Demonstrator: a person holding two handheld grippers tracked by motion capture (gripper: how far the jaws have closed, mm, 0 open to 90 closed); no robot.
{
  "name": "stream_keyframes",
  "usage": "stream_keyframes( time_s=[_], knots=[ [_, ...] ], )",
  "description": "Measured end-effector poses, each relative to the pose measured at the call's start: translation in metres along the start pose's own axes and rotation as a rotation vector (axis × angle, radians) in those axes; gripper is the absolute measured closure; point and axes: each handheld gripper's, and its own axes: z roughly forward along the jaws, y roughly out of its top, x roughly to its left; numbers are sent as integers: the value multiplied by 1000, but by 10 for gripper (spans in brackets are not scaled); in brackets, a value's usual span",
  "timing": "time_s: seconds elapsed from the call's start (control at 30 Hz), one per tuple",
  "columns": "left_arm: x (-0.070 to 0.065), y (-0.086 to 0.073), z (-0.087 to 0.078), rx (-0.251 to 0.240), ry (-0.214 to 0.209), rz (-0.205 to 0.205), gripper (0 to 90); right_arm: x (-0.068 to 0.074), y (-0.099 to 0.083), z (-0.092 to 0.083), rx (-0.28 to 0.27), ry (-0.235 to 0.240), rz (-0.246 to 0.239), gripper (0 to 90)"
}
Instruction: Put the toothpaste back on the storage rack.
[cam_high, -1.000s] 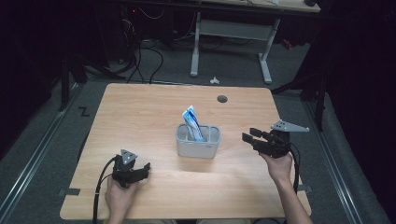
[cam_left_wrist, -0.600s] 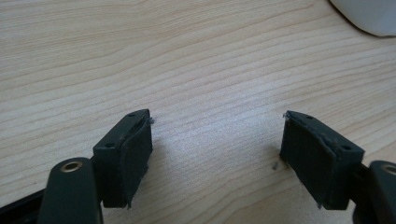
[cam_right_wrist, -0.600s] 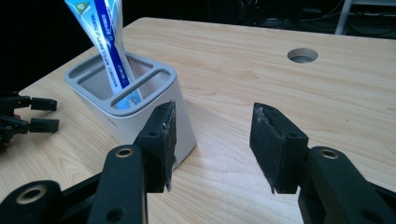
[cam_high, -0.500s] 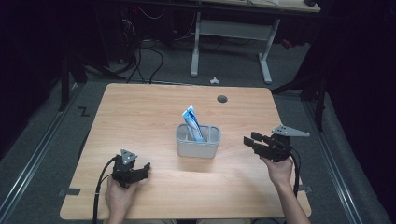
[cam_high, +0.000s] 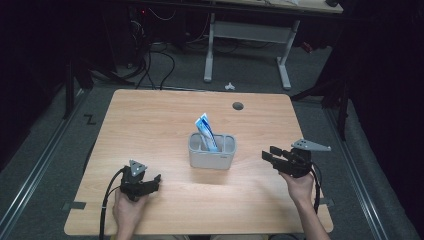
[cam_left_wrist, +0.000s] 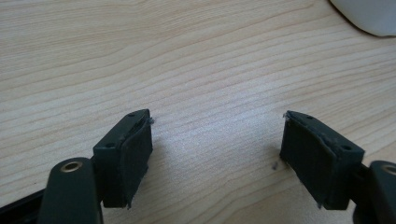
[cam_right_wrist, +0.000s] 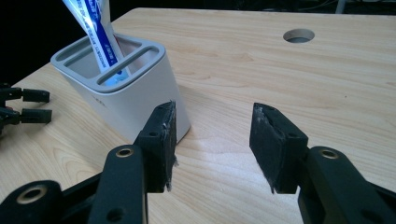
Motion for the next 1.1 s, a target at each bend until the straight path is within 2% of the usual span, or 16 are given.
stream_keyframes(
  time_s=[0.3, 1.1],
  knots=[
    [0, 0, 0, 0, 0, 0, 254, -3, -10, 1, 17, -3, 27, 516],
    [0, 0, 0, 0, 1, 0, 254, -8, -30, 12, 65, -46, 32, 517]
  ],
)
